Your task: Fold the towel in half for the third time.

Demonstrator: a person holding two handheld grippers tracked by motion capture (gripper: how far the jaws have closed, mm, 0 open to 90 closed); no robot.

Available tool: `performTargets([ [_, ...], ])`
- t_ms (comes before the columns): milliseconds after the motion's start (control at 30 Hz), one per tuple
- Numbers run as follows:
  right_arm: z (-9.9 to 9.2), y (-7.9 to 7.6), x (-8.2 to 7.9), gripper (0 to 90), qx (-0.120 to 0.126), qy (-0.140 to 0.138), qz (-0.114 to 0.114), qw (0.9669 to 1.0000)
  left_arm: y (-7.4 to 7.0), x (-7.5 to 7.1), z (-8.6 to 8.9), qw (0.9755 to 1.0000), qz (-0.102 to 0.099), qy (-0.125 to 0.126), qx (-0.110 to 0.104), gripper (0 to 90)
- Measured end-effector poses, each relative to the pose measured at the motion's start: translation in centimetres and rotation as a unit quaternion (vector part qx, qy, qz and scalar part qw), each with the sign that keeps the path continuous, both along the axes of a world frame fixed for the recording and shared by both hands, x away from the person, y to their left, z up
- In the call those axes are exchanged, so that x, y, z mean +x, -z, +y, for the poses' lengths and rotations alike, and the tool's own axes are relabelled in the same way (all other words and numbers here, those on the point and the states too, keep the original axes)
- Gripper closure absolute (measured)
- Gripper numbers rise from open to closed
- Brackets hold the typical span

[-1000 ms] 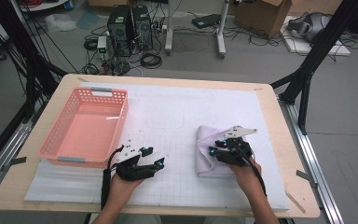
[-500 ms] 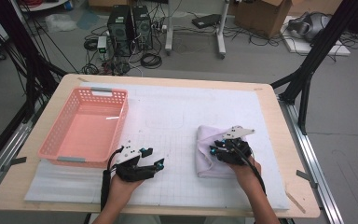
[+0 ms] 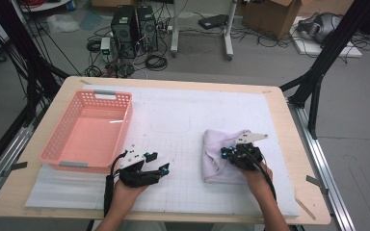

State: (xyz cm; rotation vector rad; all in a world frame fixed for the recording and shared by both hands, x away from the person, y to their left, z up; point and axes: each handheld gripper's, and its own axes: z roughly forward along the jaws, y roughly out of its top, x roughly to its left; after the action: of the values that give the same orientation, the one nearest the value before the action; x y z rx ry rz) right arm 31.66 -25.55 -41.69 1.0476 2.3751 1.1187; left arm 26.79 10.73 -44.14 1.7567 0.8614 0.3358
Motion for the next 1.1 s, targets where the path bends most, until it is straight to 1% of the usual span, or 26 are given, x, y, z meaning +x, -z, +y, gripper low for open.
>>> performTargets([
  [133,-2.1,-0.7,-1.2,88.3,0.022,0.007,-0.014,0.9996,0.0,0.0,0.0,1.0,0.0,-0.001,-0.001,37.3],
  [233,-3.8,-0.9,-2.3,88.4,0.034,0.014,-0.02,0.9991,0.0,0.0,0.0,1.0,-0.001,-0.001,0.0,37.3],
  [267,-4.3,-0.8,-2.6,88.4,0.033,0.016,-0.022,0.9991,0.0,0.0,0.0,1.0,-0.001,-0.001,0.002,37.2],
  [367,-5.6,-0.4,-3.5,89.4,0.029,0.021,-0.014,0.9993,0.0,0.0,0.0,1.0,-0.001,-0.001,0.001,37.3],
  [400,-5.9,-0.2,-3.8,87.6,0.025,0.027,-0.005,0.9993,0.0,0.0,0.0,1.0,-0.001,-0.001,0.001,37.3],
  [433,-6.2,-0.2,-4.0,79.6,0.028,0.034,-0.006,0.999,0.0,0.0,0.0,1.0,-0.002,-0.001,0.002,37.3],
  [467,-6.5,-0.3,-4.2,76.2,0.041,0.042,-0.005,0.9982,0.0,0.0,0.0,1.0,-0.001,-0.002,0.001,37.2],
  [500,-6.7,-0.6,-4.3,74.7,0.053,0.048,-0.011,0.9974,0.0,0.0,-0.1,1.0,-0.001,-0.001,0.001,37.2],
  [533,-6.7,-1.0,-4.3,70.8,0.058,0.051,-0.02,0.9968,0.0,0.0,-0.1,1.0,-0.002,-0.001,0.002,37.2],
  [567,-6.6,-1.4,-4.1,64.5,0.063,0.054,-0.028,0.9961,0.0,0.0,-0.1,1.0,-0.003,0.0,0.003,37.2],
  [600,-6.3,-1.7,-3.9,61.2,0.067,0.056,-0.032,0.9957,0.0,0.0,-0.1,1.0,-0.003,0.001,0.002,37.2],
  [633,-5.8,-2.1,-3.5,60.0,0.069,0.051,-0.033,0.9958,0.0,0.0,-0.1,1.0,-0.003,0.0,0.002,37.2],
  [667,-5.2,-2.3,-3.1,56.8,0.063,0.045,-0.037,0.9963,0.0,0.0,-0.1,1.0,-0.004,0.001,0.002,37.2],
  [733,-3.9,-2.6,-2.0,50.6,0.054,0.04,-0.038,0.997,0.0,0.0,-0.1,1.0,-0.004,0.001,0.001,37.2],
  [800,-2.7,-2.5,-0.9,49.6,0.04,0.033,-0.032,0.9982,0.0,0.0,-0.1,1.0,-0.004,0.002,0.0,37.3],
  [833,-2.3,-2.4,-0.3,51.3,0.029,0.033,-0.023,0.9987,0.0,0.0,-0.1,1.0,-0.004,0.003,0.0,37.2],
  [867,-2.1,-2.2,0.0,59.3,0.024,0.028,-0.013,0.9992,0.0,0.0,-0.1,1.0,-0.004,0.002,0.0,37.2],
  [933,-2.0,-2.0,0.2,77.0,0.011,0.014,-0.006,0.9998,0.0,-0.1,-0.1,1.0,-0.004,0.003,0.0,37.3],
  [967,-2.2,-2.0,0.0,85.3,0.01,0.01,-0.006,0.9999,0.0,-0.1,-0.1,1.0,-0.005,0.003,0.0,37.2],
  [1033,-2.8,-2.0,-0.8,87.2,0.009,0.01,-0.015,0.9998,0.0,-0.1,-0.1,1.0,-0.004,0.003,0.001,37.2],
  [1067,-3.2,-1.9,-1.2,87.5,0.007,0.011,-0.016,0.9998,0.0,-0.1,-0.1,1.0,-0.004,0.002,0.001,37.2],
  [1100,-3.7,-1.9,-1.7,87.7,0.001,0.012,-0.019,0.9997,0.0,-0.1,-0.1,1.0,-0.004,0.002,0.001,37.2],
])
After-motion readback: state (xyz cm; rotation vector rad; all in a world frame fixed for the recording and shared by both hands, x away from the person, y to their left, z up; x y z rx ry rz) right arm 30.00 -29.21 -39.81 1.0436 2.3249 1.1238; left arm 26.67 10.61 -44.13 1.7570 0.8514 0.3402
